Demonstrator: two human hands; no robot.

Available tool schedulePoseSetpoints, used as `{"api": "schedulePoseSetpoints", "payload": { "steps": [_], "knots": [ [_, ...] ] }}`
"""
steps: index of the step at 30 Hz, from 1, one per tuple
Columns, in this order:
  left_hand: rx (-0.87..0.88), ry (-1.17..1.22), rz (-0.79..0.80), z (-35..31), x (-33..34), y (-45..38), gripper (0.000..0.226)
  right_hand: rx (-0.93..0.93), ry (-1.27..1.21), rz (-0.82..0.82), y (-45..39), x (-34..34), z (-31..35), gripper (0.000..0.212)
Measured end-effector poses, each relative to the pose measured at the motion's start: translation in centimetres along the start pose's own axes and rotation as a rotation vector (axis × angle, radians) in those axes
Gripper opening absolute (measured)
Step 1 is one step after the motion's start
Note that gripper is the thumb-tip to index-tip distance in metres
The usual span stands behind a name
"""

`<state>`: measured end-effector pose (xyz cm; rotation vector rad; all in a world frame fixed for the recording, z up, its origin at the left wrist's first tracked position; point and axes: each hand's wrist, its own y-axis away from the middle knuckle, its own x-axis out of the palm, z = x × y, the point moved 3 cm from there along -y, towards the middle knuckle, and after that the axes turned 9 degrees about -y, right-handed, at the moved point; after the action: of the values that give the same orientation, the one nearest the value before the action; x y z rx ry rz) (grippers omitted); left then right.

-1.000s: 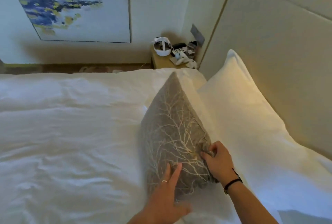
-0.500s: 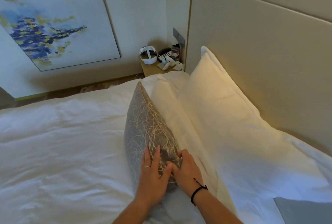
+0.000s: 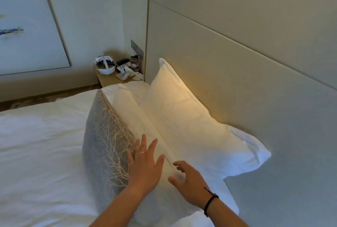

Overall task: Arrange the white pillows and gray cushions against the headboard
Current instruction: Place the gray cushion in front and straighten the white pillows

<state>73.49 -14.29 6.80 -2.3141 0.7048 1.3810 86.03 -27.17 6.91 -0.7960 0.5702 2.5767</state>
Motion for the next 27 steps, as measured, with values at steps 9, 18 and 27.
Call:
{"api": "schedulePoseSetpoints", "payload": {
  "steps": [9, 18, 27],
  "knots": [
    [0.207, 0.002, 0.154, -5.1, 2.2, -0.5, 0.04, 0.082, 0.036, -0.243, 2.7, -7.7, -4.7, 0.025],
    [0.254, -0.032, 0.213, -9.5, 5.5, -4.3, 0.034, 0.097, 0.233, -0.47, 0.4, -17.0, -9.9, 0.034],
    [0.268, -0.141, 0.256, -17.1, 11.3, -10.7, 0.035, 0.004, 0.537, -0.26, -4.3, -20.5, -15.7, 0.061]
  ]
}}
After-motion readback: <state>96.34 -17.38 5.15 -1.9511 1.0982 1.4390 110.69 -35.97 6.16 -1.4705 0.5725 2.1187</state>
